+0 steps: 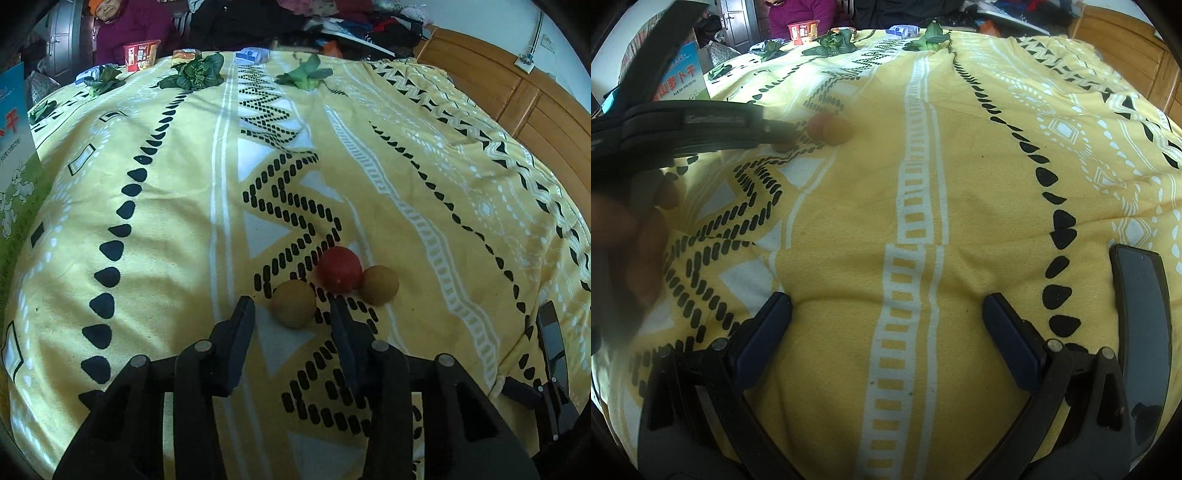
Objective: Organize fruits
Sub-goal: 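Grasp the brown fruit with the left tool while the right grasps the red fruit, then carry the brown and red fruits over the steel bowl with both tools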
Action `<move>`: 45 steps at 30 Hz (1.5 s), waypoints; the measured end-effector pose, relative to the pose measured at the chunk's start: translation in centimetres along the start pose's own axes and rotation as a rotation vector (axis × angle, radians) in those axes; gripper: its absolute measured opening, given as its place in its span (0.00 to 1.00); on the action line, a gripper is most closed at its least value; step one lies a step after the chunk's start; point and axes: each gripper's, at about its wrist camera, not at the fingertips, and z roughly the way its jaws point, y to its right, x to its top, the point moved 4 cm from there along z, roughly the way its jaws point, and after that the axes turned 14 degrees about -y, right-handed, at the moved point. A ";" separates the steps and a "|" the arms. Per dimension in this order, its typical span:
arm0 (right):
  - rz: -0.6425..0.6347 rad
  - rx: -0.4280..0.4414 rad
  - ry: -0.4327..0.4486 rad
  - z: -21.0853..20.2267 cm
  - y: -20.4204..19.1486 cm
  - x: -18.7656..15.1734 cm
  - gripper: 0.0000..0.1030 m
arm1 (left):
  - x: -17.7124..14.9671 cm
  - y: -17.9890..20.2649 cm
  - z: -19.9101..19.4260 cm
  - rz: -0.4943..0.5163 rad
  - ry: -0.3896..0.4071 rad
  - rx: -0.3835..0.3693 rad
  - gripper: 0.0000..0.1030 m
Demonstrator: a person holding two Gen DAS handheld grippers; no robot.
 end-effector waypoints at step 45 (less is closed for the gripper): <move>-0.316 0.119 0.118 -4.9 -7.3 13.6 0.27 | -4.8 -5.5 -13.7 -0.141 0.270 -0.061 0.23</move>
